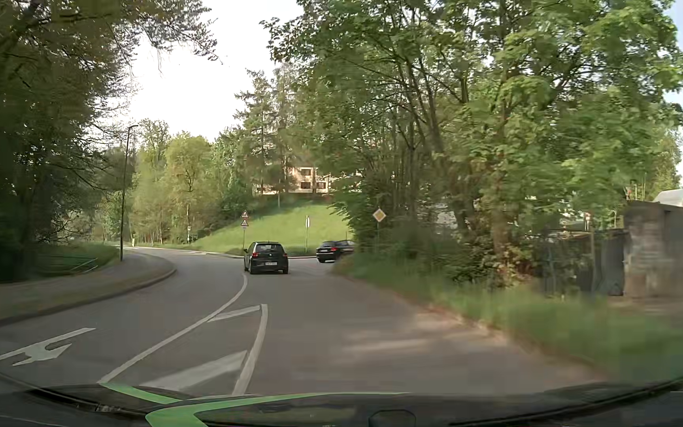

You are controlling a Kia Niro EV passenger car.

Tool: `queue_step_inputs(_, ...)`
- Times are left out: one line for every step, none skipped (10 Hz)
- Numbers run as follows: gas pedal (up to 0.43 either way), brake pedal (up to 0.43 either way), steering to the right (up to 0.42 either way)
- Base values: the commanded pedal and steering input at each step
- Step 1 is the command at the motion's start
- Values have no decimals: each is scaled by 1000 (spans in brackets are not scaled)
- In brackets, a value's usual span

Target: Follow the waypoints while adhering to traffic rules and regulations

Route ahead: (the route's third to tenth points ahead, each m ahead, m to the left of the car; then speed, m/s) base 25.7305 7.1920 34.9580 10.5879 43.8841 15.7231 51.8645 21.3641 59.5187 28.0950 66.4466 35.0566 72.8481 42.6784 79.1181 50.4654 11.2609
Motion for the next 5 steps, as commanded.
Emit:
queue_step_inputs(177,0,-67)
queue_step_inputs(177,0,-68)
queue_step_inputs(177,0,-68)
queue_step_inputs(177,0,-67)
queue_step_inputs(177,0,-68)
